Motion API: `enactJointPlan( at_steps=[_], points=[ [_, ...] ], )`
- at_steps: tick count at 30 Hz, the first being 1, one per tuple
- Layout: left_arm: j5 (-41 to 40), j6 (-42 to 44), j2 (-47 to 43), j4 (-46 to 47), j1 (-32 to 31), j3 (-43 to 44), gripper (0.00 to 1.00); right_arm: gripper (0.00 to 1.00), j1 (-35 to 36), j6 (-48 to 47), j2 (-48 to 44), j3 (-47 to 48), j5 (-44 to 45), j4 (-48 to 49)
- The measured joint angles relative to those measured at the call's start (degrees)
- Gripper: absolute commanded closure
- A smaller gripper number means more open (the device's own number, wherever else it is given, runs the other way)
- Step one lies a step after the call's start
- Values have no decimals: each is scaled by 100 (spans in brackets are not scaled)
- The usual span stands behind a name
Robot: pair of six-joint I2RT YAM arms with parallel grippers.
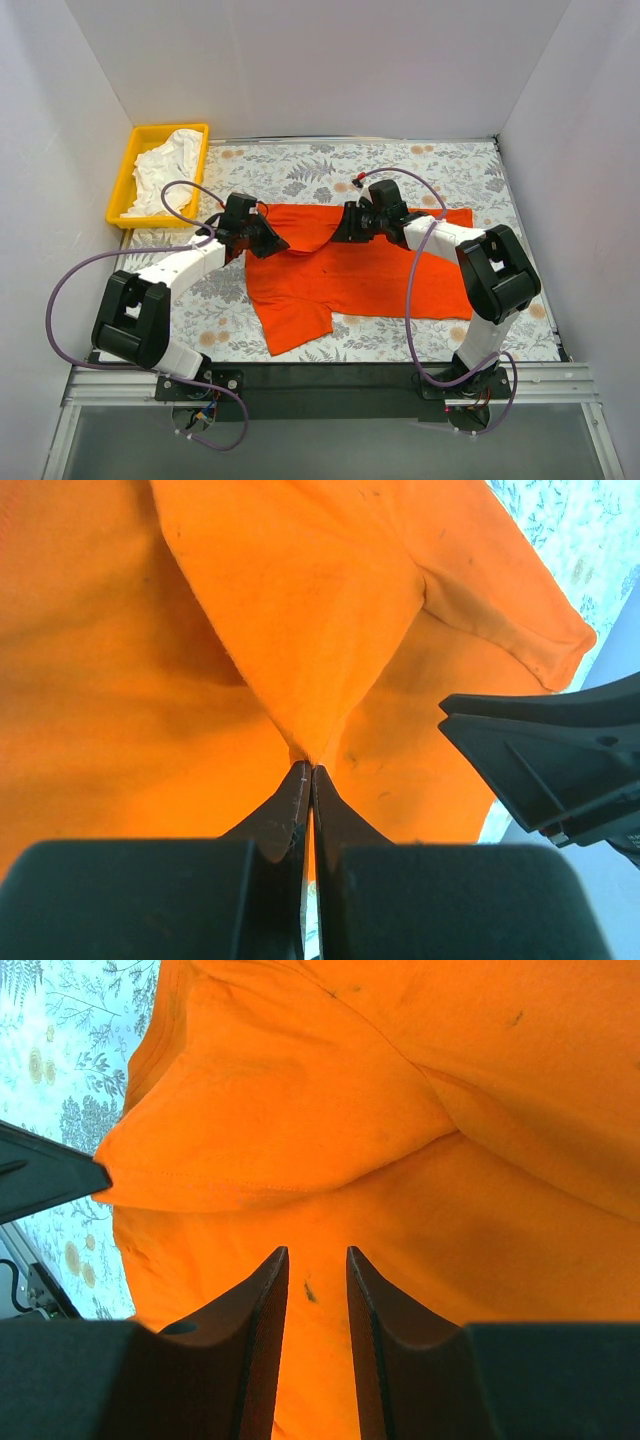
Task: Fold and stack the t-shirts
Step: Fold the tshirt
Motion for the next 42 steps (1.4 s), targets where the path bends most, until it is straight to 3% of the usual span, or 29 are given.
enactJointPlan(
  at_steps=[16, 19, 23, 26, 31, 38, 42],
  points=[
    [164, -238, -9, 79, -144, -378, 100, 69, 0, -125, 0, 0, 52, 2],
    [160, -238, -9, 81, -144, -540, 91, 69, 0, -153, 0, 0, 79, 2],
    [61, -94, -9, 44, -144, -560, 62, 68, 0, -223, 0, -2, 160, -11],
    [-133, 210, -9, -57, -149, -496, 56, 65, 0, -365, -4, 0, 258, -92],
    [-566, 1091, -20, -201, -280, -116, 46, 50, 0, -741, -116, -2, 568, -385],
    [-1292, 2520, -7, -118, -1261, 490, 48, 41, 0, -1325, -538, 0, 1268, -949],
    [-1812, 3161, 431, 79, -1923, 863, 48, 35, -17, -1458, -686, -15, 1598, -1119]
  ],
)
